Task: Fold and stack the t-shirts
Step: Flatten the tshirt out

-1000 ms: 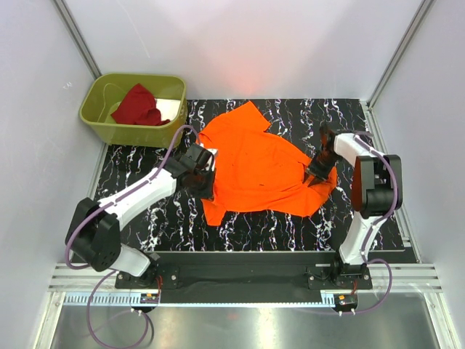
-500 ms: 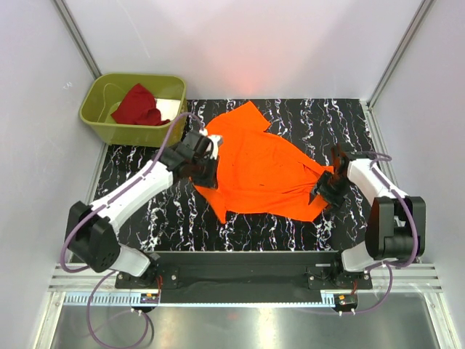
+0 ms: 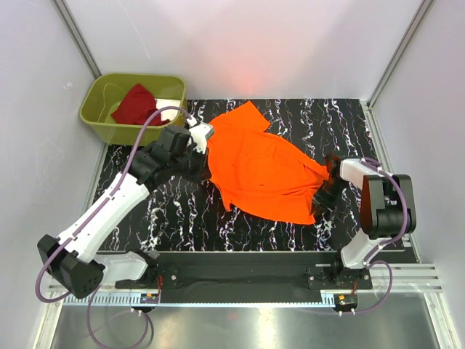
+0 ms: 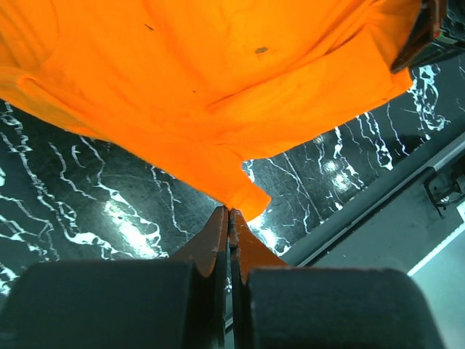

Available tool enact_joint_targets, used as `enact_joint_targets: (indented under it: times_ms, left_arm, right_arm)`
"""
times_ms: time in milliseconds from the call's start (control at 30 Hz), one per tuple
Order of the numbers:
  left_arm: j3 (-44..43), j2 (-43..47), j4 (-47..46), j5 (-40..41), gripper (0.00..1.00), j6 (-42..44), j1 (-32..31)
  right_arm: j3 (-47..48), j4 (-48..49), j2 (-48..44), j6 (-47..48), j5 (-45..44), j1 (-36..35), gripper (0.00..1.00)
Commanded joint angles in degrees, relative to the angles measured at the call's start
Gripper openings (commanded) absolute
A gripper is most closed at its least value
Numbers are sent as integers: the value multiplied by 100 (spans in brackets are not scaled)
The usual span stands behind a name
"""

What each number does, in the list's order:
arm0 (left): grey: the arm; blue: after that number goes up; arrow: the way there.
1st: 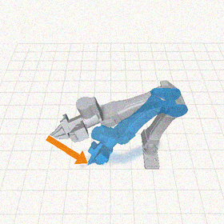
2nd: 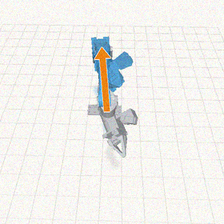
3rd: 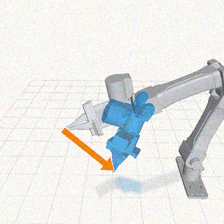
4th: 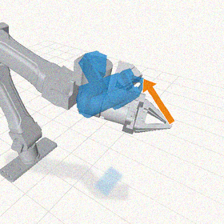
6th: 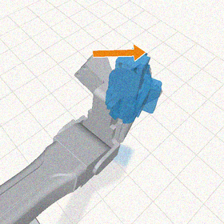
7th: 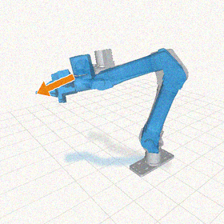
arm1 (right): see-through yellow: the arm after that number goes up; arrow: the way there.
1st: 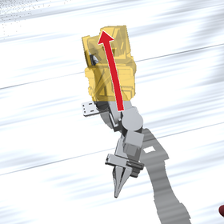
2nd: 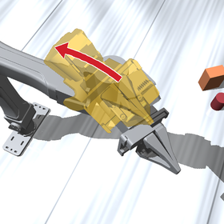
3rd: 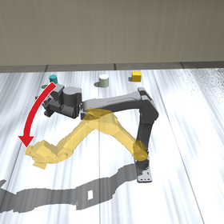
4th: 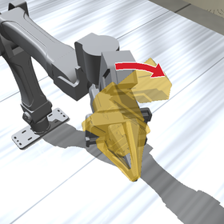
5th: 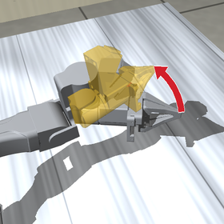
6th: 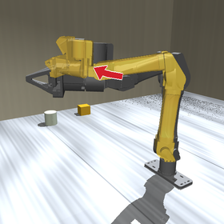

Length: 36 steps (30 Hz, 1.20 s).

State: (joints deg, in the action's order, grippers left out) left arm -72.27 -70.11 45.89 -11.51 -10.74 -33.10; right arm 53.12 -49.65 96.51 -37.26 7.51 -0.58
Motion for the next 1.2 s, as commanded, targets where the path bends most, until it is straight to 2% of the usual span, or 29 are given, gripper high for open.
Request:
enact_joint_targets:
  times_ms: [0, 33, 167, 300, 400, 500, 567, 600, 667, 767, 867, 900, 1000, 1167]
  left_arm:
    - [46, 339, -141, 297, 0, 99, 32]
    - [72, 392, -176, 368, 0, 64, 32]
    - [161, 542, -265, 552, 0, 37, 49]
    - [152, 446, -265, 536, 0, 72, 102]
    - [82, 358, -273, 404, 0, 81, 146]
    - [64, 287, -317, 307, 0, 64, 172]
    - [73, 243, -326, 298, 0, 64, 181]
    - [81, 243, -335, 290, 0, 64, 199]
    - [90, 243, -326, 289, 0, 72, 208]
    - [152, 278, -326, 298, 0, 116, 243]
    - [213, 261, -326, 255, 0, 125, 278]
    - [231, 252, -335, 228, 0, 134, 287]
    - [222, 199, -326, 105, 0, 151, 313]
    - [240, 217, -344, 70, 0, 186, 357]
  right_arm:
    - [119, -360, -404, 68, -626, 23, 4]
    - [206, -675, -527, 87, -697, 23, 0]
    - [593, -1003, -1020, 166, -523, 23, 0]
    - [1628, -1047, -21, 254, -129, -555, 8]
    - [3181, -1134, 973, 368, 293, -794, 25]
    - [3748, -1274, 1169, 456, 384, -830, 45]
    - [3679, -1363, 933, 578, 182, -734, 57]
    - [3366, -1355, 827, 675, 103, -672, 59]
    - [2925, -1241, 502, 719, 119, -452, 59]
    - [2230, -767, 158, 571, 154, -373, 52]
    - [1860, 146, 96, 107, 637, -373, 47]
    - [1807, 540, 148, -26, 821, -373, 48]
    - [1920, 903, 491, -440, 971, -381, 55]
    - [2053, 1001, 808, -958, 937, -373, 60]
